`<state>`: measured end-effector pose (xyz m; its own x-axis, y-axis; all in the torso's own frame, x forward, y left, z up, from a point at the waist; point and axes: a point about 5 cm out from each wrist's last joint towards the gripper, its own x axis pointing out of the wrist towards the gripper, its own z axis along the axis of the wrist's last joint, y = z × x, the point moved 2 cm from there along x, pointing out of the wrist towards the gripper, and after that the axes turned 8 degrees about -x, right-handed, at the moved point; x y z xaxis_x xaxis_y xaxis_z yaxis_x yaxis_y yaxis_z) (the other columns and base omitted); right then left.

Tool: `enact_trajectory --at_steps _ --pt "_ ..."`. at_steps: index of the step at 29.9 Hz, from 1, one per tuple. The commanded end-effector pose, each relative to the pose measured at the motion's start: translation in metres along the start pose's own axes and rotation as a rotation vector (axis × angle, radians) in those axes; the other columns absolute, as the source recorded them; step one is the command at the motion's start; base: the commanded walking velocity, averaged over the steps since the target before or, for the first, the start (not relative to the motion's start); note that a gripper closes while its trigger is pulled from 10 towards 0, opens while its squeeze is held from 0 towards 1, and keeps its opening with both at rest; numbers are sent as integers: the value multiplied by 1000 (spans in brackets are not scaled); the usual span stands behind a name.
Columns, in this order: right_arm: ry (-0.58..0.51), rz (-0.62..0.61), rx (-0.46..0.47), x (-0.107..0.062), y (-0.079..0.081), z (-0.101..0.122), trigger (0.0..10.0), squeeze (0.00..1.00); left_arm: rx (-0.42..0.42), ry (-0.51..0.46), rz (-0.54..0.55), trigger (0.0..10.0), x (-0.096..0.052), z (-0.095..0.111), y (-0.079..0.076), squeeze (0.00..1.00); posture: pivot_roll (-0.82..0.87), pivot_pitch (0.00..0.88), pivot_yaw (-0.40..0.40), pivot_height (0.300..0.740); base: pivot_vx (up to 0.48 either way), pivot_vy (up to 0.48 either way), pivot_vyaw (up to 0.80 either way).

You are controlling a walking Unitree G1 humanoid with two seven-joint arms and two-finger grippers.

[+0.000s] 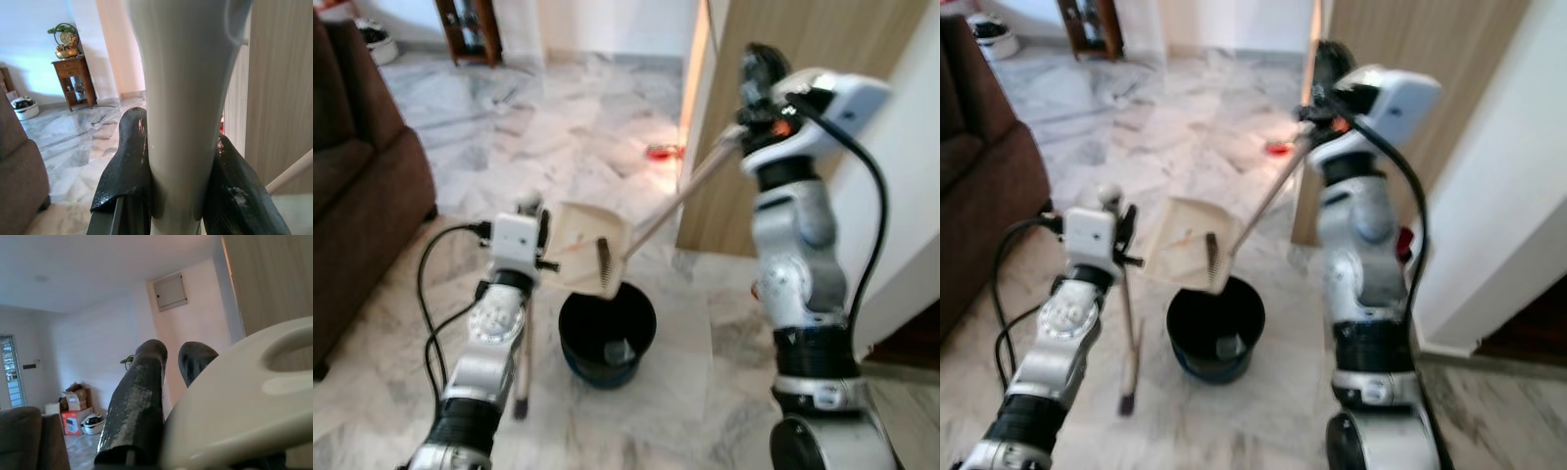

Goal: Sweep floor

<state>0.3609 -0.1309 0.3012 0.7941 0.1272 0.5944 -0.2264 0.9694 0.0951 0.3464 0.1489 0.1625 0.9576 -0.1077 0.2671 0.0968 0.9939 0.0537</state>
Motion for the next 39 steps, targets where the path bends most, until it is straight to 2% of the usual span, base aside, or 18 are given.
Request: enact_trajectory --at_steps 1,13,18,21,22,25,27,28,29,31,32,33,39 --pt "-94 39 12 7 13 20 10000 0 16 -55 -3 10000 4 12 2 0 64 43 -32 740 285 0 0" --pt "-91 32 3 8 11 20 10000 0 14 -56 -6 10000 3 12 1 0 63 45 -33 740 276 0 0" --pt "-99 22 -16 8 9 21 10000 0 12 -59 -19 10000 2 12 -1 0 63 46 -33 740 0 0 0" --pt "-140 28 -111 10 6 28 10000 0 7 -59 -26 10000 2 12 -2 0 62 47 -32 740 0 0 0" --pt "-144 30 -117 10 6 29 10000 0 7 -59 -26 10000 2 12 -2 0 62 47 -32 740 0 0 0" --pt "-211 89 -188 9 15 39 10000 0 5 -58 -27 10000 2 12 -2 0 61 49 -32 740 0 0 0" --pt "-264 189 -255 6 30 44 10000 0 4 -58 -28 10000 1 12 -2 0 61 51 -31 740 0 0 0" --pt "-264 189 -255 6 30 44 10000 0 4 -58 -28 10000 1 12 -2 0 61 51 -31 740 0 0 0" --pt "-286 249 -279 3 40 45 10000 0 4 -57 -28 10000 1 12 -2 0 61 51 -30 740 0 0 0" --pt "-312 324 -278 -1 53 46 10000 0 5 -56 -29 10000 1 12 -2 0 61 52 -30 740 0 0 0" --pt "-312 324 -278 -1 53 46 10000 0 5 -56 -29 10000 1 12 -2 0 61 52 -30 740 0 0 0" --pt "-327 372 -268 -6 65 45 10000 0 4 -56 -30 10000 1 12 -2 0 63 53 -30 740 0 0 0" --pt "-354 493 -260 -17 87 42 10000 0 4 -57 -32 10000 1 12 -2 0 64 54 -29 740 0 0 0"
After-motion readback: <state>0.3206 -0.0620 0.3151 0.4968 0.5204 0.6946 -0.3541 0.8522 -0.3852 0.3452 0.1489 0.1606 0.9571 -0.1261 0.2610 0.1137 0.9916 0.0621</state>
